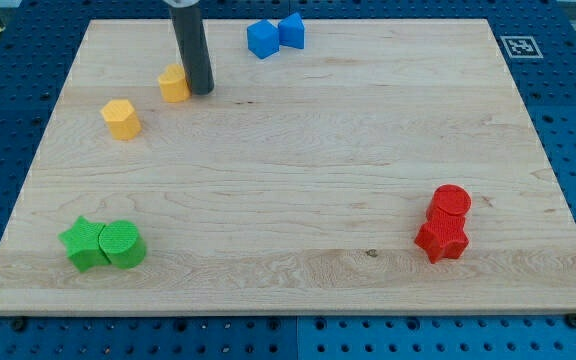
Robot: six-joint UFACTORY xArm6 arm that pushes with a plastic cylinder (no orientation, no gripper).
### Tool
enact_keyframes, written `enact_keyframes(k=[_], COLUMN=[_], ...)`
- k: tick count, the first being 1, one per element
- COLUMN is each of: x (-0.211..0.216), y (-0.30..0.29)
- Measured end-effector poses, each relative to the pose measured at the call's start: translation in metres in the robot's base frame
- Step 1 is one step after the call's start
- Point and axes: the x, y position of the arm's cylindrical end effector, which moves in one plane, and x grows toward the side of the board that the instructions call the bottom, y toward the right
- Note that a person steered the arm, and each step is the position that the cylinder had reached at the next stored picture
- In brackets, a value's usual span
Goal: Push the yellow heart closer to the yellow hexagon
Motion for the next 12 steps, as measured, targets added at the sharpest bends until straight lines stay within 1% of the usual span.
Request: enact_keyframes(k=[1, 2, 3, 4, 7, 9, 11, 12], x=[-0.031, -0.043, -0.043, -0.043, -0.037, 0.01, 0.037, 0.038], y=[0.0, 0.0, -0.011, -0.04, -0.038, -0.037, -0.037, -0.031])
